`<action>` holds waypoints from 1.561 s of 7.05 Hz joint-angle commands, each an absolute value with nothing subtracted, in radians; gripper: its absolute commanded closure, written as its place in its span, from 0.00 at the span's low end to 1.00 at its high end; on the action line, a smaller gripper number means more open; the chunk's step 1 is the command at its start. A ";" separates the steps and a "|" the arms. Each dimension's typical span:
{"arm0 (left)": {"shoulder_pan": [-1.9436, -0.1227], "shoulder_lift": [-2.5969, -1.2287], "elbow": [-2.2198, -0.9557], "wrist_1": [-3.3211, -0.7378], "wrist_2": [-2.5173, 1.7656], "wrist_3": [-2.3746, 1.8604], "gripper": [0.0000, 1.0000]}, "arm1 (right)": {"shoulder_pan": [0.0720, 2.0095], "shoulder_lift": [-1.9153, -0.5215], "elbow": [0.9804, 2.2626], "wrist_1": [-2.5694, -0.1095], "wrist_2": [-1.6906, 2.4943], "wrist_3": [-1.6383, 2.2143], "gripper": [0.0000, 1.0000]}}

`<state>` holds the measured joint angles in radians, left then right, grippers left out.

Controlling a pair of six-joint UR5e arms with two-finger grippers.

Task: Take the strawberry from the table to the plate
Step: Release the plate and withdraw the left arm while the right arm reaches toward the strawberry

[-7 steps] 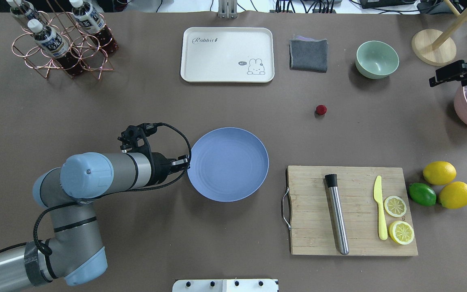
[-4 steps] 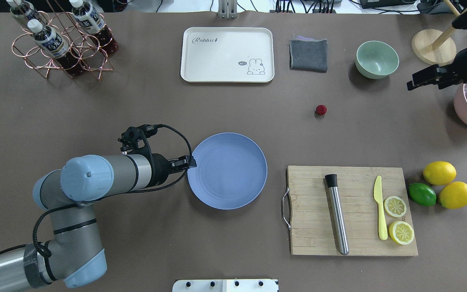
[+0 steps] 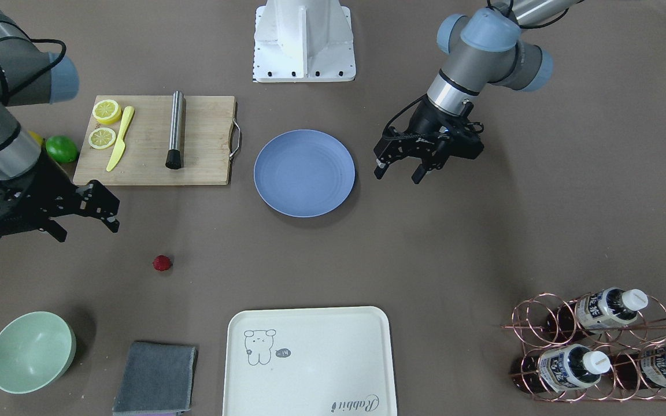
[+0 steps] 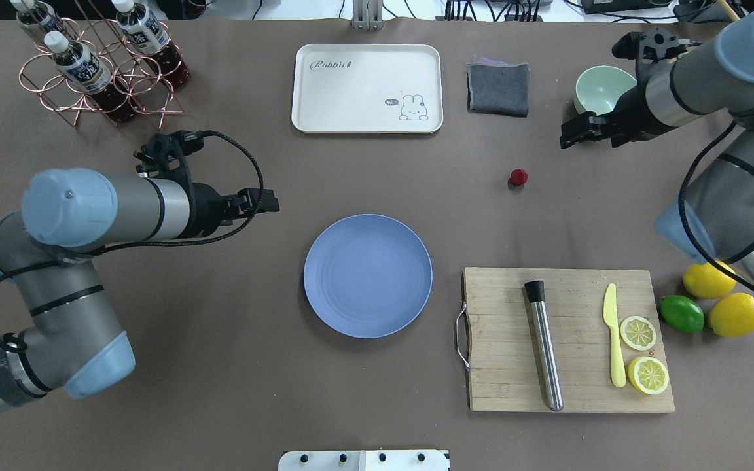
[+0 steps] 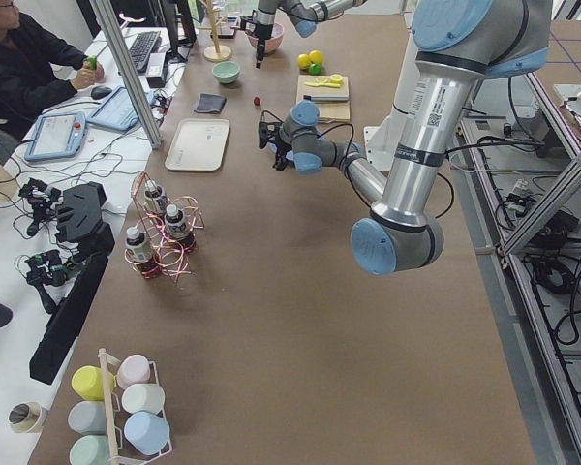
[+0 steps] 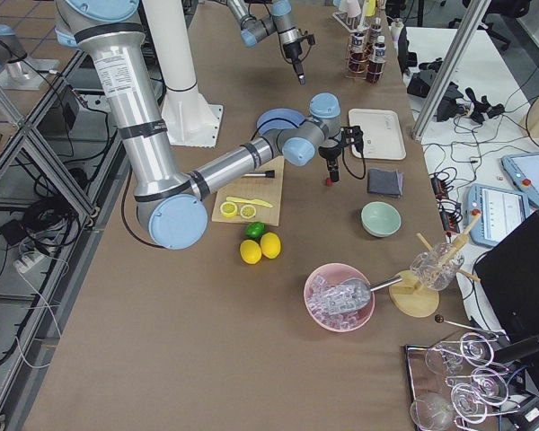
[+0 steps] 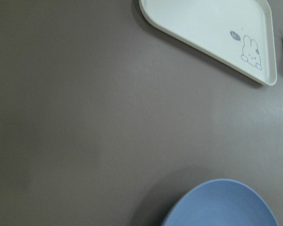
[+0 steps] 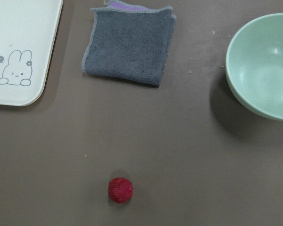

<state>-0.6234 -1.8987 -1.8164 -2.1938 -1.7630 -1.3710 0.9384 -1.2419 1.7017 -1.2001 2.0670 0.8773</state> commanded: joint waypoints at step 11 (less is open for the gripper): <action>-0.876 -1.723 -1.899 -2.092 -1.862 -0.910 0.02 | 0.778 -1.111 1.434 -1.086 1.919 0.952 0.49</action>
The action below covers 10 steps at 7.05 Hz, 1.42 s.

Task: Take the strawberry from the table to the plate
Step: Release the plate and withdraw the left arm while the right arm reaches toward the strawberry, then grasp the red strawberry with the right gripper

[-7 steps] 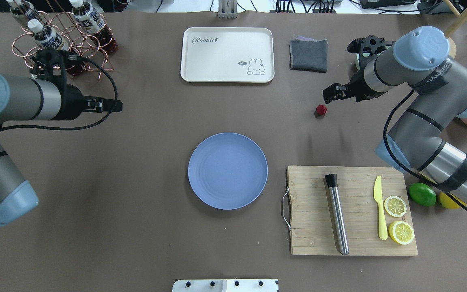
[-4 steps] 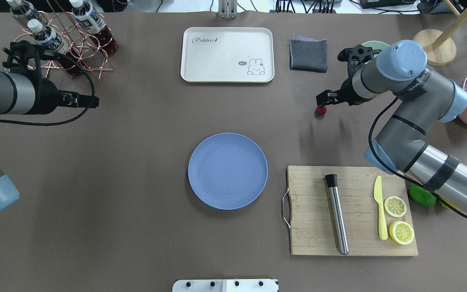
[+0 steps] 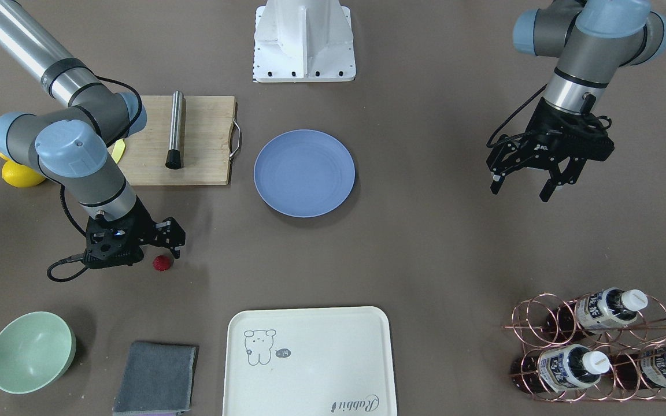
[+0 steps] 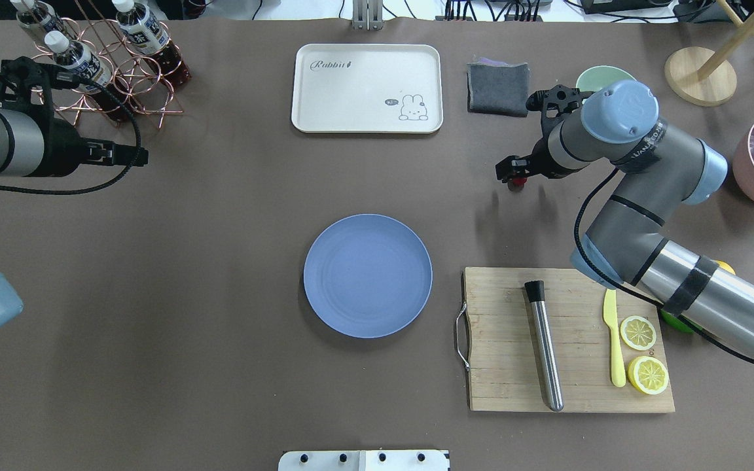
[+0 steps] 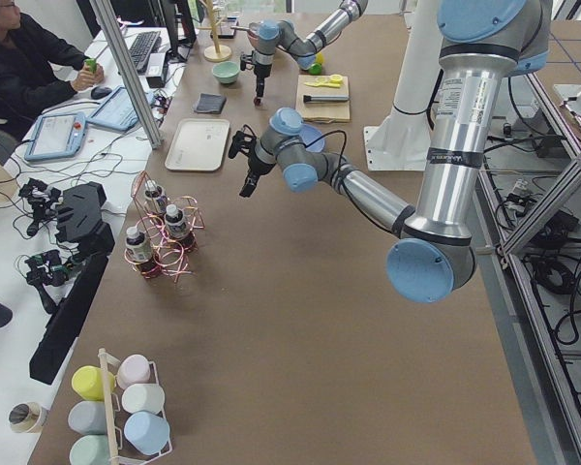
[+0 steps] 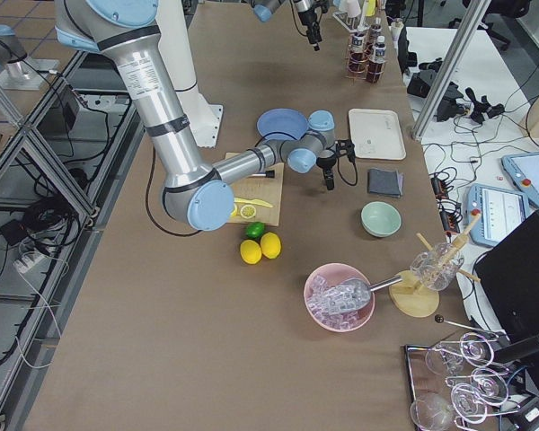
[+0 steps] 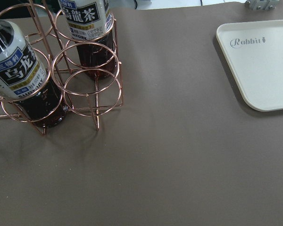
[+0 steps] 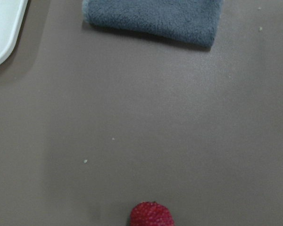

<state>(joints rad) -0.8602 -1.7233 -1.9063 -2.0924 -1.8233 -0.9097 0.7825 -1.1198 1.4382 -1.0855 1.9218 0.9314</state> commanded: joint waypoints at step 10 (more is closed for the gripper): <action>-0.942 -1.700 -1.875 -2.103 -1.909 -0.896 0.02 | 0.697 -1.032 1.654 -1.242 1.927 1.064 1.00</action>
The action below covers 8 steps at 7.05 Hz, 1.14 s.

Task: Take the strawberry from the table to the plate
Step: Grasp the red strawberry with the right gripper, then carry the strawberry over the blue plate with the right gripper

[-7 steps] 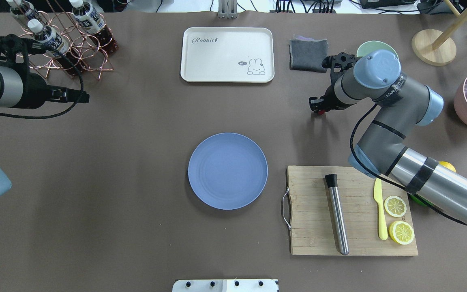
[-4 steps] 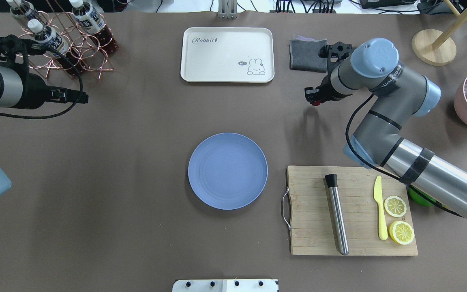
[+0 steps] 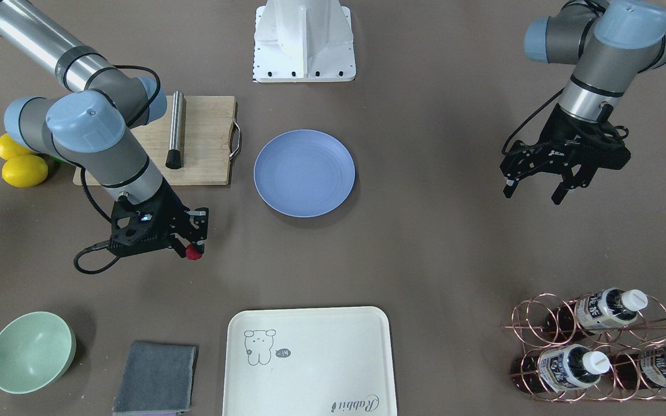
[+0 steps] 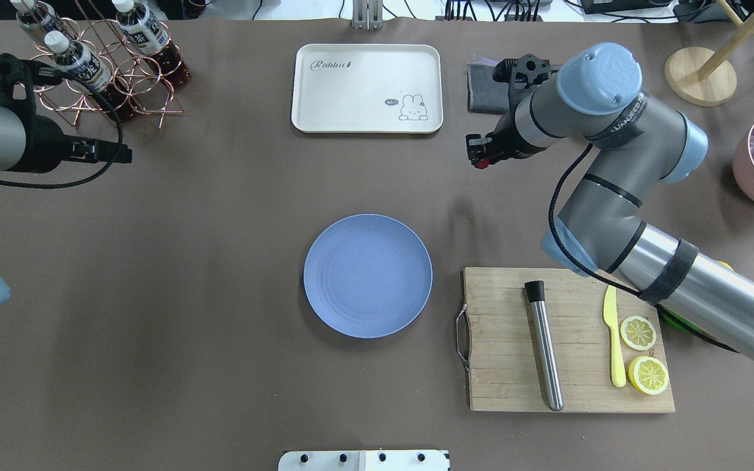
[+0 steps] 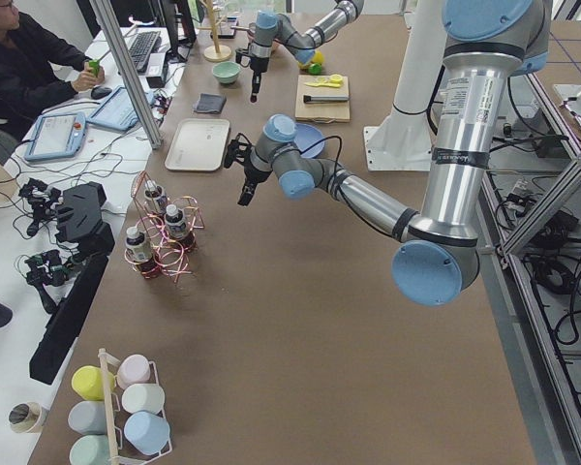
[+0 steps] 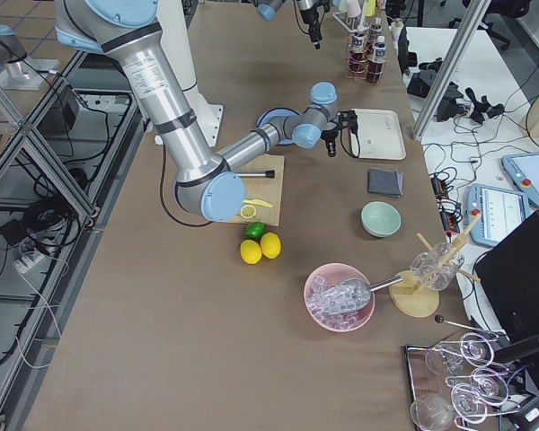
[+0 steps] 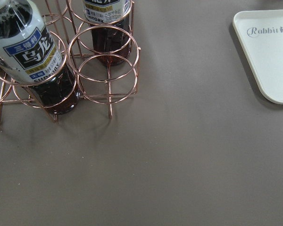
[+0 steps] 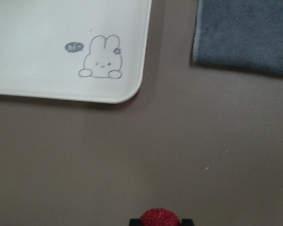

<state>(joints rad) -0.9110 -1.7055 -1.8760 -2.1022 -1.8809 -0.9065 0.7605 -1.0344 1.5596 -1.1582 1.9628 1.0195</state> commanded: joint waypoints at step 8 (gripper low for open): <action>-1.100 -1.635 -1.835 -2.103 -1.985 -0.647 0.02 | 0.361 -0.890 1.642 -1.414 1.617 1.197 1.00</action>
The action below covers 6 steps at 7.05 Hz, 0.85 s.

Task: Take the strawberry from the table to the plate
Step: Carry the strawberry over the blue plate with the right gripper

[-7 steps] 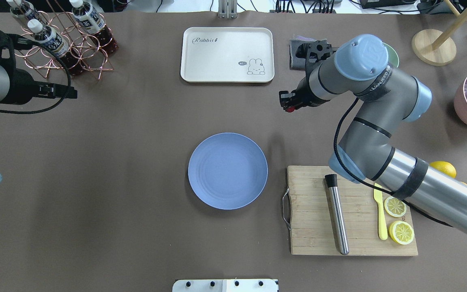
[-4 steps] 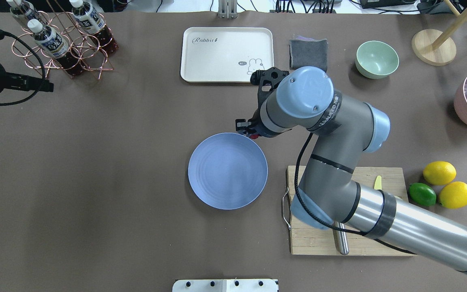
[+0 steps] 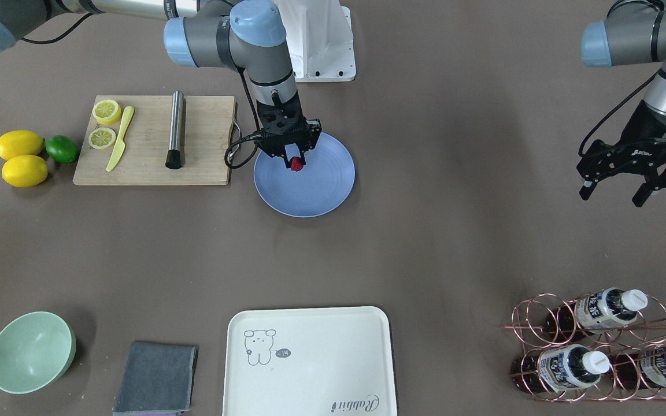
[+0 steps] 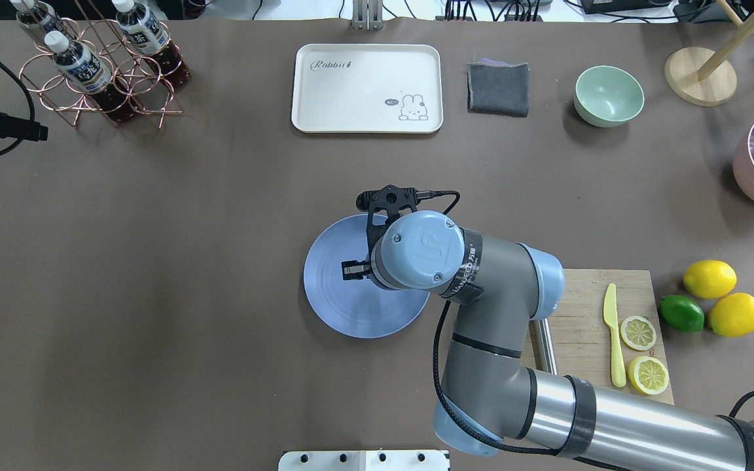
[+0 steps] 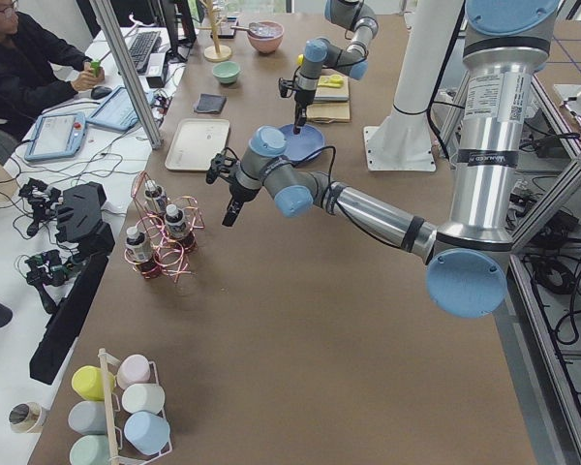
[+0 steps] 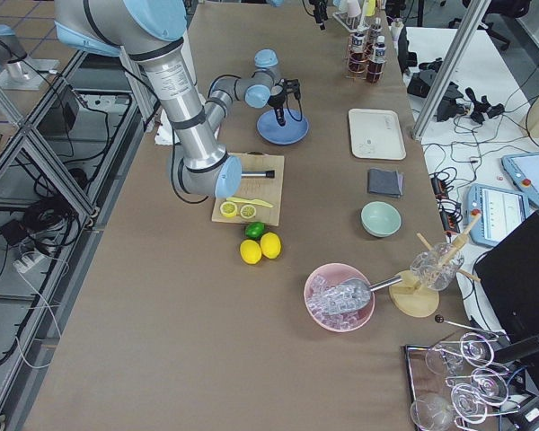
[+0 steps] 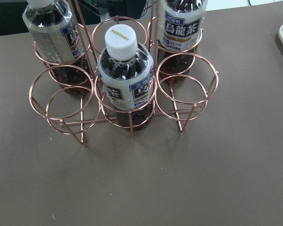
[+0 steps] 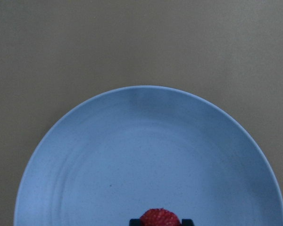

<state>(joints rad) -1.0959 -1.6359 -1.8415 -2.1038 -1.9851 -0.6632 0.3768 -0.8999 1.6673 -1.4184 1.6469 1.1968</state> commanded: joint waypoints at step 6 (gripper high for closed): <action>-1.100 -1.644 -1.812 -2.105 -1.985 -0.646 0.02 | 0.357 -0.850 1.563 -1.382 1.605 1.193 0.90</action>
<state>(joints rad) -1.0999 -1.6400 -1.8180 -2.1046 -1.9850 -0.6459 0.3567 -0.8517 1.5771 -1.3934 1.6076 1.1936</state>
